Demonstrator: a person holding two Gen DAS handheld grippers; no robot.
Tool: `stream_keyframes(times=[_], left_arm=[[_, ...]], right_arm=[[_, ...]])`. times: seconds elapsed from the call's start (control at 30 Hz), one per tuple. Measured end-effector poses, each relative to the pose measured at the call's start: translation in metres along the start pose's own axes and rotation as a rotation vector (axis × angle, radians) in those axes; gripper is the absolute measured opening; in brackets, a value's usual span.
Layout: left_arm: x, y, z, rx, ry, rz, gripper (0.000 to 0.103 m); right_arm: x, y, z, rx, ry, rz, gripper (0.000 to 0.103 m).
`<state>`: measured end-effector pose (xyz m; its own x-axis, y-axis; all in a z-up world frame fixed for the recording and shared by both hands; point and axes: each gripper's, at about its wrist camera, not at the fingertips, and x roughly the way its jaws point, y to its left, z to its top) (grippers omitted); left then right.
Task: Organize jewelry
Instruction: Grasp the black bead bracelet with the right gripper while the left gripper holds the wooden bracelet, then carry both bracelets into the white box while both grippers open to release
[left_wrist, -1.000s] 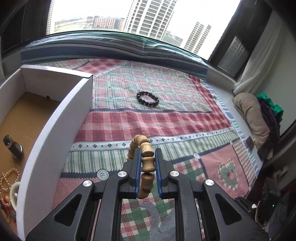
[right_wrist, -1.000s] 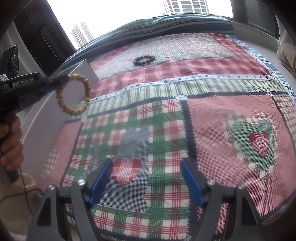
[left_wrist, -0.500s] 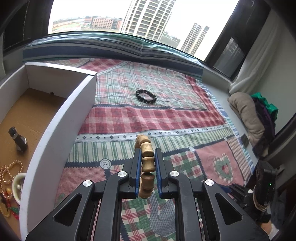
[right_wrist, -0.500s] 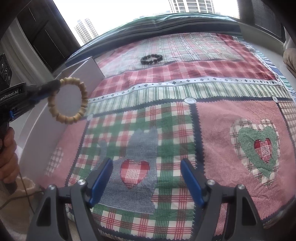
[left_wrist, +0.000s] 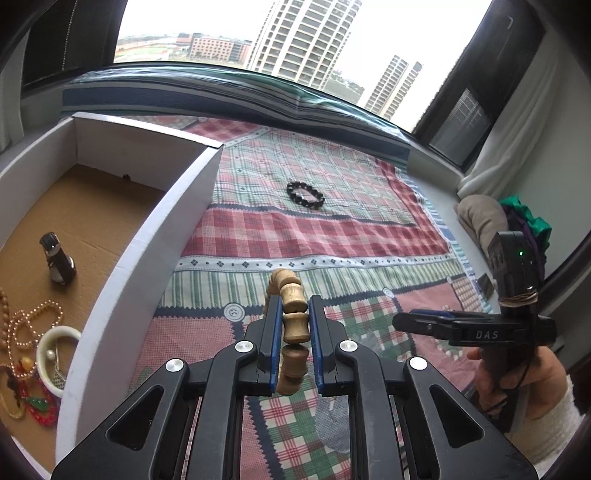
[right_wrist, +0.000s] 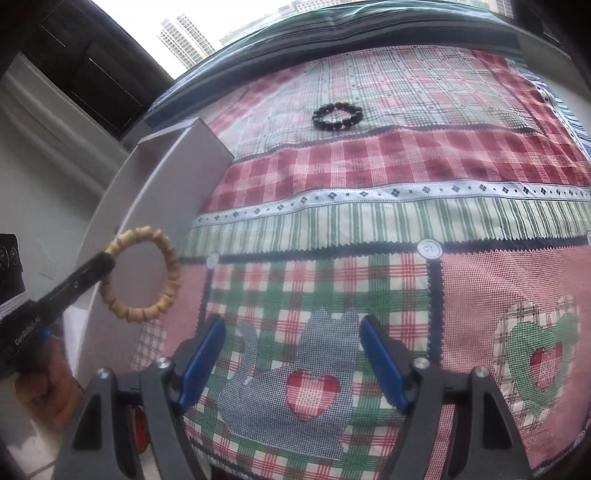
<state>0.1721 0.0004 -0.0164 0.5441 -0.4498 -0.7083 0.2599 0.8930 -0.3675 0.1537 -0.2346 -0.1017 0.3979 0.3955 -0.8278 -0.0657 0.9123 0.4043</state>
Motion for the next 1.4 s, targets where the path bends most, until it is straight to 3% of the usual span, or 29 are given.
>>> stream_keyframes(times=[0.2, 0.3, 0.4, 0.5, 0.6, 0.63, 0.73, 0.93, 1.03, 1.17, 1.27, 1.4], left_arm=[[-0.01, 0.01, -0.007, -0.023, 0.0, 0.004, 0.013], [-0.015, 0.013, -0.012, -0.032, -0.001, 0.003, 0.013], [-0.018, 0.016, -0.017, -0.041, -0.003, -0.003, 0.013], [-0.019, 0.018, -0.021, -0.05, -0.004, -0.004, 0.013], [-0.02, 0.021, -0.024, -0.062, -0.002, -0.007, 0.013], [-0.02, 0.022, -0.024, -0.065, 0.0, -0.007, 0.013], [-0.019, 0.026, -0.025, -0.075, 0.006, -0.008, 0.013], [-0.017, 0.029, -0.028, -0.075, 0.013, -0.002, 0.013], [-0.017, 0.031, -0.028, -0.084, 0.019, -0.004, 0.013], [-0.029, 0.036, -0.025, -0.104, 0.011, -0.002, 0.013], [-0.048, 0.044, -0.02, -0.151, 0.008, -0.024, 0.013], [-0.1, 0.059, -0.008, -0.197, -0.06, -0.018, 0.013]], right_arm=[[0.014, -0.002, 0.035, 0.037, 0.0, 0.016, 0.077], [0.005, -0.028, 0.07, 0.109, -0.114, 0.021, 0.077], [-0.007, -0.066, 0.119, 0.184, -0.265, -0.057, 0.077], [0.007, -0.09, 0.166, 0.227, -0.244, -0.026, 0.077], [0.045, -0.089, 0.194, 0.244, -0.147, 0.038, 0.056], [0.061, -0.085, 0.199, 0.246, -0.112, 0.035, 0.044], [0.098, -0.068, 0.209, 0.216, -0.068, -0.029, 0.035], [0.149, -0.05, 0.225, 0.19, -0.058, -0.226, 0.034], [0.156, -0.041, 0.226, 0.131, -0.092, -0.309, 0.011], [0.141, -0.029, 0.215, 0.087, -0.139, -0.28, 0.011], [0.104, -0.001, 0.203, -0.037, -0.207, -0.266, 0.011], [0.049, 0.051, 0.185, -0.173, -0.249, -0.155, 0.011]])
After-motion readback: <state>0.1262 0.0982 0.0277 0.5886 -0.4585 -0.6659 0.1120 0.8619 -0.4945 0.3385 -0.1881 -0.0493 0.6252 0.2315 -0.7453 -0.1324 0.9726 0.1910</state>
